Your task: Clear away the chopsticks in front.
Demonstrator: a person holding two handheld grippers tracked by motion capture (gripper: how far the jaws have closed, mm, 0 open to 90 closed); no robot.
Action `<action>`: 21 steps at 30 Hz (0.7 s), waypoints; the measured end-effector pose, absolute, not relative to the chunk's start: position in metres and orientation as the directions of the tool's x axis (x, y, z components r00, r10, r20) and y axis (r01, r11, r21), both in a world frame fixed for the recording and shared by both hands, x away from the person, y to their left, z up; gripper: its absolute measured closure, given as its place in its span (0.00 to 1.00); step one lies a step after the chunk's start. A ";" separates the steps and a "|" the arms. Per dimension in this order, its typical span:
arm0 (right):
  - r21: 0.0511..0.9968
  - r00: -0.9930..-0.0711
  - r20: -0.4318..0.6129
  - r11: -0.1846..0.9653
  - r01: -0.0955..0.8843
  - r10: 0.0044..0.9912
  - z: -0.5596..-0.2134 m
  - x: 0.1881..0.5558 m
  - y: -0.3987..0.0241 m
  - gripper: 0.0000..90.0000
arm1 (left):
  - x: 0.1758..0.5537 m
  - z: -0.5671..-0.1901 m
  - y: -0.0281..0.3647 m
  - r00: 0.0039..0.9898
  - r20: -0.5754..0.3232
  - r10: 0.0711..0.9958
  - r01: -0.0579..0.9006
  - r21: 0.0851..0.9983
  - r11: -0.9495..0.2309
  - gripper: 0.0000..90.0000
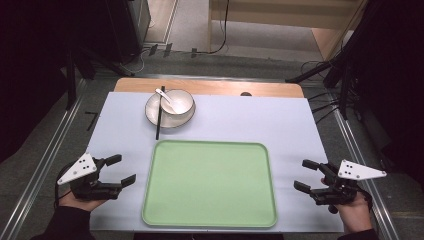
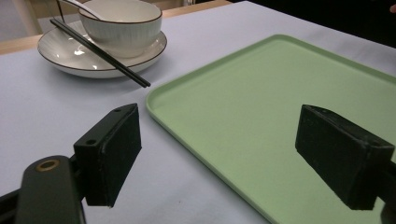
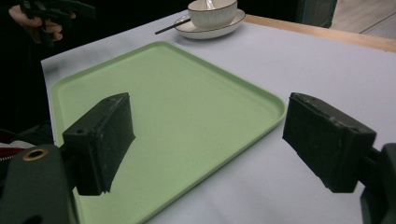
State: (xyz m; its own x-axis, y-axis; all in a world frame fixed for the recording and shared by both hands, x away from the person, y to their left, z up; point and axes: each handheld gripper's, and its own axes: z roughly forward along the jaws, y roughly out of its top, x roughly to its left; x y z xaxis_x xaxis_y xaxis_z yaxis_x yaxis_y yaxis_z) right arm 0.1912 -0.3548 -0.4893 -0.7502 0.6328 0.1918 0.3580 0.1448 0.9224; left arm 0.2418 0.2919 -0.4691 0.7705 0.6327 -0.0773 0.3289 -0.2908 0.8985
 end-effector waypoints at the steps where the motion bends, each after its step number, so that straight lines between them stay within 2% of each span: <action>1: 0.923 -0.750 0.191 0.145 0.357 0.633 -0.489 0.191 -0.355 0.19 | 0.242 -0.469 0.292 0.770 -0.075 0.634 0.329 0.897 -0.294 0.16; 21: 0.923 -0.751 0.196 0.139 0.358 0.630 -0.489 0.191 -0.355 0.19 | 0.241 -0.468 0.292 0.775 -0.093 0.625 0.330 0.903 -0.275 0.16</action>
State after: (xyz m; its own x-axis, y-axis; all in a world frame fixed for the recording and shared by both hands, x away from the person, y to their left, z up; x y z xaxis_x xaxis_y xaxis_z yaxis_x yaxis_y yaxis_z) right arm 0.1910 -0.3549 -0.4889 -0.7513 0.6301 0.1962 0.3579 0.1393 0.9233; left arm 0.2411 0.2921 -0.4682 0.7749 0.6252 -0.0927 0.3303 -0.2755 0.9028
